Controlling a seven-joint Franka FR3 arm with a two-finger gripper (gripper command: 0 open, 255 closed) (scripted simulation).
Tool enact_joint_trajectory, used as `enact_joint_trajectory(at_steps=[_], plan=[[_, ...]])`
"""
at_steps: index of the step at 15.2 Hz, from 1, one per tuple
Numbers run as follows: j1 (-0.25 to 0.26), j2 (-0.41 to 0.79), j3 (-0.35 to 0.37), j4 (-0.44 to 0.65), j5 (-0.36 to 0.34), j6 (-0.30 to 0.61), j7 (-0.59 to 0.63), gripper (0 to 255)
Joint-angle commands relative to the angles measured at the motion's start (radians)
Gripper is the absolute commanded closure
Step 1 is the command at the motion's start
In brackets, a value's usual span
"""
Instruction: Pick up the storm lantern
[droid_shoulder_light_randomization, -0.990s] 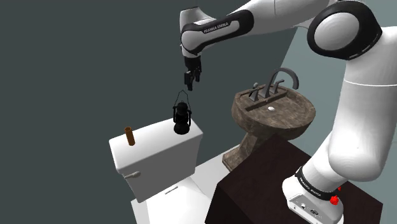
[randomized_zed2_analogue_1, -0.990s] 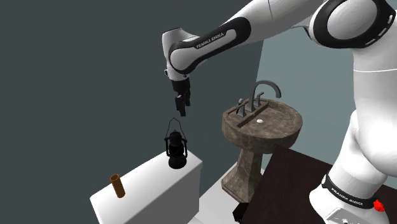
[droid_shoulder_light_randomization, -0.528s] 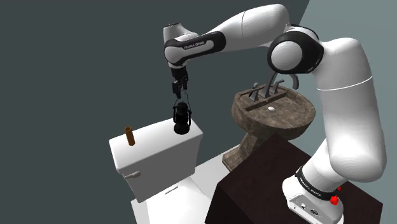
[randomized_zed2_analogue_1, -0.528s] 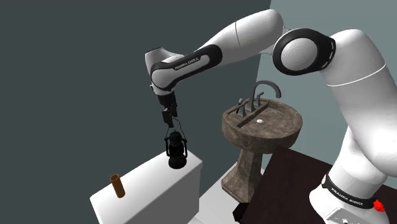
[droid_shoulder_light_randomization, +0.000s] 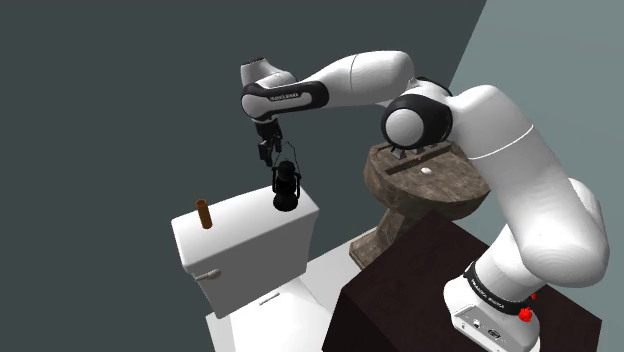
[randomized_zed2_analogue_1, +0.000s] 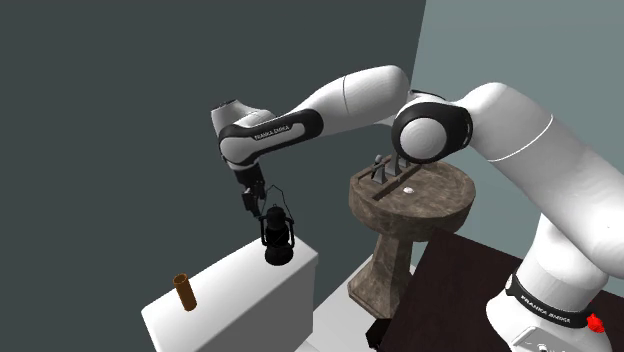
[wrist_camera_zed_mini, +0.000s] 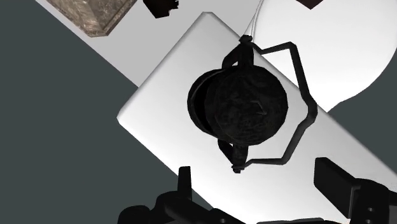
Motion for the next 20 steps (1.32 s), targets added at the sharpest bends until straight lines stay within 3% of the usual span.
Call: enact_joint_trajectory(at_steps=[1,5,6,15,20], plan=[[-0.001,0.011,-0.001,-0.006,-0.001,0.018,0.000,0],[-0.001,0.027,-0.001,-0.013,-0.002,0.040,0.002,0],[0.000,0.029,-0.001,-0.011,-0.002,0.040,0.003,255],[-0.001,0.027,-0.001,-0.013,-0.002,0.040,0.002,255],[0.000,-0.001,0.000,0.004,0.000,-0.005,-0.002,255]])
